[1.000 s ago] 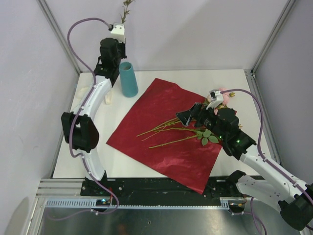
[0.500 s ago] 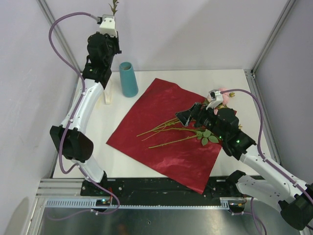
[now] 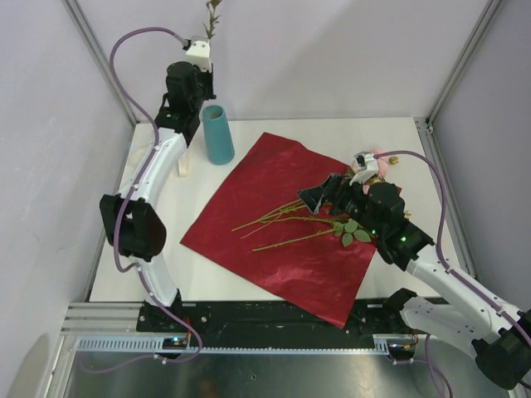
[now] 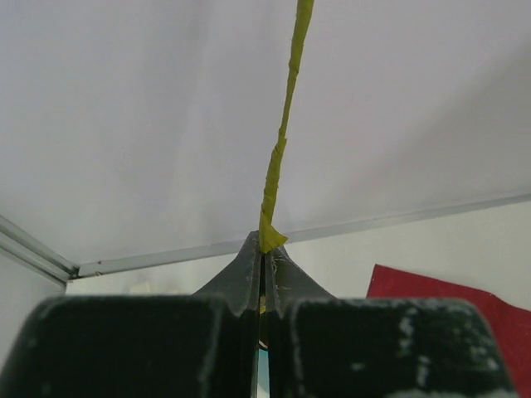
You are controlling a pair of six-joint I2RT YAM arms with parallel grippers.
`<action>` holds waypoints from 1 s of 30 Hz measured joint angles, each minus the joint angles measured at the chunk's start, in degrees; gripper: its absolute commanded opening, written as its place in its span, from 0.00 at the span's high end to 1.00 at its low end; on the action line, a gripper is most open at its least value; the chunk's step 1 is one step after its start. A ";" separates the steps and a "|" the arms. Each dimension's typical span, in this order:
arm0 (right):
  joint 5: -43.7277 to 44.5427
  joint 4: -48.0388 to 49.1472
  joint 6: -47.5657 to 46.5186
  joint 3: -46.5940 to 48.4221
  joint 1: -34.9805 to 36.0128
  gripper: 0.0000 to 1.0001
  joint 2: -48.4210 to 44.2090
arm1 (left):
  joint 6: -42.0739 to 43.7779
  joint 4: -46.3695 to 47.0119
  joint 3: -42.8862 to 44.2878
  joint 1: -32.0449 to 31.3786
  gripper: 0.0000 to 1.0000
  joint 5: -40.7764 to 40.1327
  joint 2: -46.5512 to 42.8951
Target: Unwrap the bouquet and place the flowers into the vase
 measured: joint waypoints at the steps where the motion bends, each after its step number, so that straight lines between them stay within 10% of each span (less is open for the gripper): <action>1: 0.02 0.00 0.00 0.00 -0.09 0.01 0.07 | -0.04 0.00 0.00 0.00 0.95 0.09 0.87; 12: 0.31 -0.55 0.04 0.00 -1.01 0.01 0.61 | -3.69 0.00 -3.13 0.17 0.67 -0.02 8.07; 21: 2.10 -4.66 3.13 0.00 -1.27 0.01 -0.15 | -7.08 0.50 -10.12 0.35 0.06 0.13 7.17; 30: 8.41 -13.31 18.38 -0.42 -1.86 0.04 -0.37 | -8.72 -2.34 -24.35 0.39 0.00 2.47 -11.17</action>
